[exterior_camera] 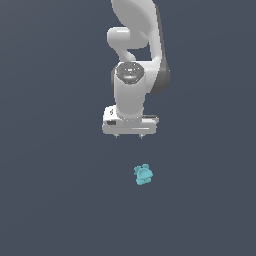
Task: Pick up the object and move it to a goal position.
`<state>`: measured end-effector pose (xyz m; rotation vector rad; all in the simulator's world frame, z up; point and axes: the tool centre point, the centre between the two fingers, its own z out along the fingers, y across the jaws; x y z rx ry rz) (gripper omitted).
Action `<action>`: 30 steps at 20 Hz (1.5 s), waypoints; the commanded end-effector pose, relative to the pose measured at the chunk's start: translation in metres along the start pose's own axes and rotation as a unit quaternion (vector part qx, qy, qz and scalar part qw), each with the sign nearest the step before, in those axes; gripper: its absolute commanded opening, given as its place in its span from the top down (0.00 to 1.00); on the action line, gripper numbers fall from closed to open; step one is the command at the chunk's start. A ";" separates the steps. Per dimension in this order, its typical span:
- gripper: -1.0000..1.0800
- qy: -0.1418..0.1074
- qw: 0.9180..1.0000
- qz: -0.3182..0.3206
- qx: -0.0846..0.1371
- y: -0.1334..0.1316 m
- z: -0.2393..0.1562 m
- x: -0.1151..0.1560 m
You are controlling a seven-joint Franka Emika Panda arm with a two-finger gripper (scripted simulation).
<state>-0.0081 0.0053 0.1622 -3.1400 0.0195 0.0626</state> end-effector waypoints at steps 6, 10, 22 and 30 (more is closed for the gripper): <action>0.04 -0.004 1.000 -0.010 -0.001 -0.015 0.003 -0.001; 0.04 -0.008 1.000 -0.022 -0.002 -0.033 0.006 -0.003; 0.04 -0.007 1.000 0.008 -0.001 -0.033 0.008 0.003; 0.04 -0.005 0.997 0.080 0.002 -0.035 0.013 0.018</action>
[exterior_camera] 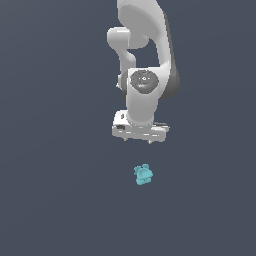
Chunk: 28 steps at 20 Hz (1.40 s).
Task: Pick up the object and move it to a goal position.
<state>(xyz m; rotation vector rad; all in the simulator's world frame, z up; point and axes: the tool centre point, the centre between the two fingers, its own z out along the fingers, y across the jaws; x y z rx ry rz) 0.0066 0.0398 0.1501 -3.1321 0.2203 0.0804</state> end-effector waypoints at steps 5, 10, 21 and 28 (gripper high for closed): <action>0.04 0.002 0.997 0.082 0.003 -0.004 0.006 0.016; 0.04 0.003 0.989 0.151 0.005 -0.008 0.012 0.029; 0.04 0.008 0.955 0.296 0.008 -0.016 0.024 0.056; 0.04 0.011 0.923 0.384 0.010 -0.023 0.033 0.071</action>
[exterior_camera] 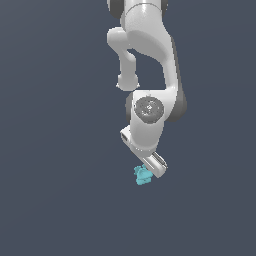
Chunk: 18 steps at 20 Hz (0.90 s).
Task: Pick up the object and move it to a goal position.
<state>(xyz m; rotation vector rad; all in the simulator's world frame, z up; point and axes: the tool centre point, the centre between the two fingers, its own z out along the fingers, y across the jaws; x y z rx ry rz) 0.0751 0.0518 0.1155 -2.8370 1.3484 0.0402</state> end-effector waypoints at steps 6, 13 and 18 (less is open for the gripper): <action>0.04 0.005 0.995 0.098 0.003 -0.016 0.010 0.006; 0.04 0.008 0.986 0.164 0.006 -0.028 0.017 0.009; 0.04 0.010 0.981 0.191 0.007 -0.032 0.020 0.010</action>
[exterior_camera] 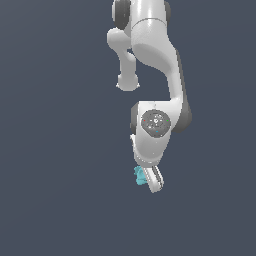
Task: Pick up the object and move it to a goal position.
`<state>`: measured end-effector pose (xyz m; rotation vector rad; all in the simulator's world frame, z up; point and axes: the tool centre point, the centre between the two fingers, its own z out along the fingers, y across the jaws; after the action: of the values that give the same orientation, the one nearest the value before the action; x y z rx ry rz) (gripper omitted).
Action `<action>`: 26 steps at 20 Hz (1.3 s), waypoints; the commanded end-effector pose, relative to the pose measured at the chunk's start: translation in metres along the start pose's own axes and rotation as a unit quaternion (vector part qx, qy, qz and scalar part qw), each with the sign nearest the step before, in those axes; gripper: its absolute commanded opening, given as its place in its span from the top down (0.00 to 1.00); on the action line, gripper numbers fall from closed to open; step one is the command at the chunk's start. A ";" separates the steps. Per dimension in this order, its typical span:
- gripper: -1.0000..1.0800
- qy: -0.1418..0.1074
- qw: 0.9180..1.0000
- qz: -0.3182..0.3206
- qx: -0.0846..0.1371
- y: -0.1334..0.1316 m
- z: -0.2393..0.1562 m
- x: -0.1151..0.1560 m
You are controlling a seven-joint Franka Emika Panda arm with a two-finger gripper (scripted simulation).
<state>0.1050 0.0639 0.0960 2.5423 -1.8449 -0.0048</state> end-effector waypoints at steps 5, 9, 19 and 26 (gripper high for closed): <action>0.04 0.001 1.000 0.020 0.001 -0.003 0.002 0.000; 0.04 0.001 1.000 0.018 0.001 -0.003 0.004 -0.001; 0.04 0.001 1.000 0.020 0.001 -0.002 0.048 -0.001; 0.04 0.001 1.000 0.020 0.001 -0.003 0.052 0.000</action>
<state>0.1073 0.0652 0.0430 2.5043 -1.8954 -0.0018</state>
